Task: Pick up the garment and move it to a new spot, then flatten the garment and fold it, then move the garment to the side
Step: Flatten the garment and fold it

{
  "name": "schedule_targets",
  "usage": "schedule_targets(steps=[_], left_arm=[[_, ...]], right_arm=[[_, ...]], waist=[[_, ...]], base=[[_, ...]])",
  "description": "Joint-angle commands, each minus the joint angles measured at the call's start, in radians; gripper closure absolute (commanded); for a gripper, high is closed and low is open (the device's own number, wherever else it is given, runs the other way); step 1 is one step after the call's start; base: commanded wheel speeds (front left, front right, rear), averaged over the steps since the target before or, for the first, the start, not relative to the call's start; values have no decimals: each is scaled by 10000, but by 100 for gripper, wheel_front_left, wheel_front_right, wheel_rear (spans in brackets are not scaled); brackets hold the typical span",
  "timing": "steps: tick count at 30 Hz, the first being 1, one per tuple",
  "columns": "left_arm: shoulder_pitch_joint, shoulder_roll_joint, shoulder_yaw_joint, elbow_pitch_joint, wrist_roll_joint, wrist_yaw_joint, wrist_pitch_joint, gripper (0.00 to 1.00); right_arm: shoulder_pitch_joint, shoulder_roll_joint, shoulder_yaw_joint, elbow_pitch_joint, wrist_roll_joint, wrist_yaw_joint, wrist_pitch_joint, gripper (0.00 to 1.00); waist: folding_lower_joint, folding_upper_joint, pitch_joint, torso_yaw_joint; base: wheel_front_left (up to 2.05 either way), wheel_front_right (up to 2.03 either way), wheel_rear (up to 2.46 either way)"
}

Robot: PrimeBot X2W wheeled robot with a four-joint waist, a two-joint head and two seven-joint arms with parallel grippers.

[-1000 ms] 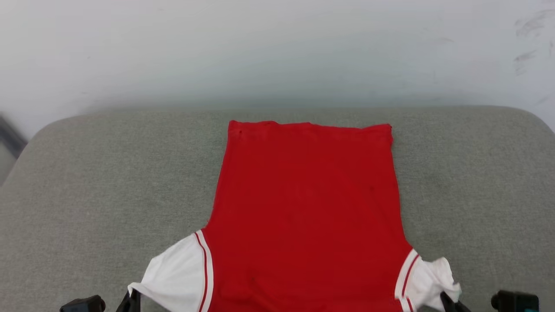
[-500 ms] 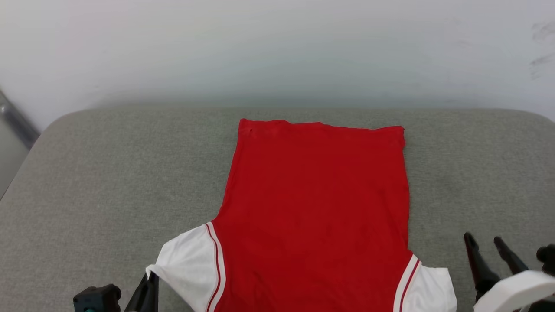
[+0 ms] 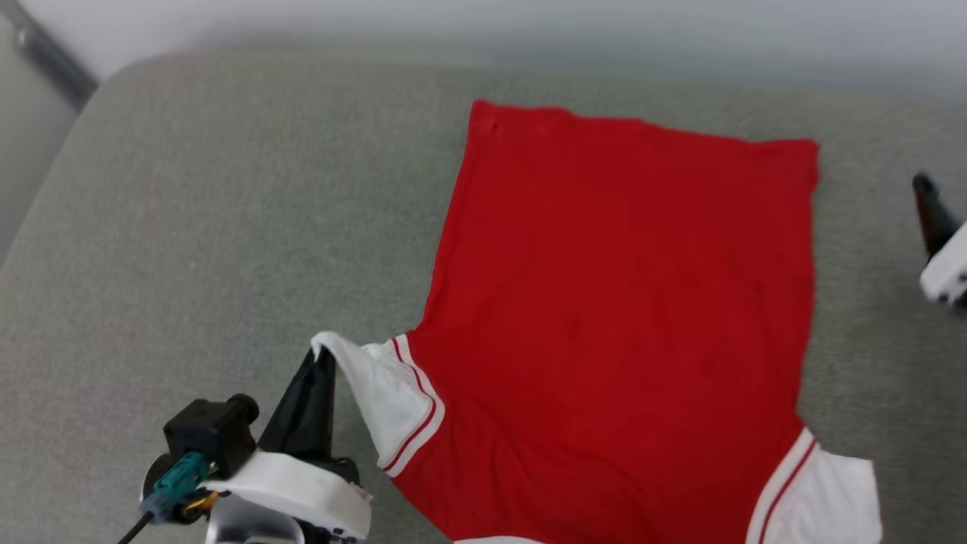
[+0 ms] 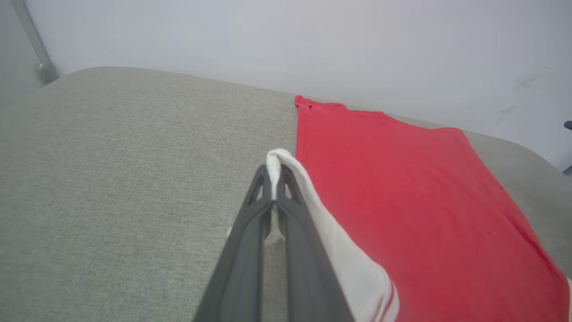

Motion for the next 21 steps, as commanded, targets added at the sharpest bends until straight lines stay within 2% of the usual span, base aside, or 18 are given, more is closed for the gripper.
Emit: schedule_targets(steps=[1,6,10,17,21], left_arm=[[-250,-59,-45,65,61,-101,-87,100],[-983,-395,-273,375,-24,-482,-349,100],[-1457,-571,-407,639,-14,-738,-514,100],[-2052,-856,-550,1009,-107,-1079,-777,100],[-2231,-935,-632,1231,-142,-1205,-865,100]], right_arm=[[-670,-223,69,277,-191,-2,173,0],[-2910,-810,447,1829,-676,-2,1356,0],[-4251,-978,649,2811,-1022,-2,2560,0],[-5237,-969,587,3962,-1590,-2,3877,0],[-4893,-685,343,4740,-1770,-3,4447,0]], waist=[[-2,0,1038,717],[-2,0,1840,1205],[-2,0,2318,1506],[-2,0,2995,1790],[-2,0,3127,1807]], base=[[0,0,0],[0,0,0],[0,0,0],[0,0,0],[0,0,0]])
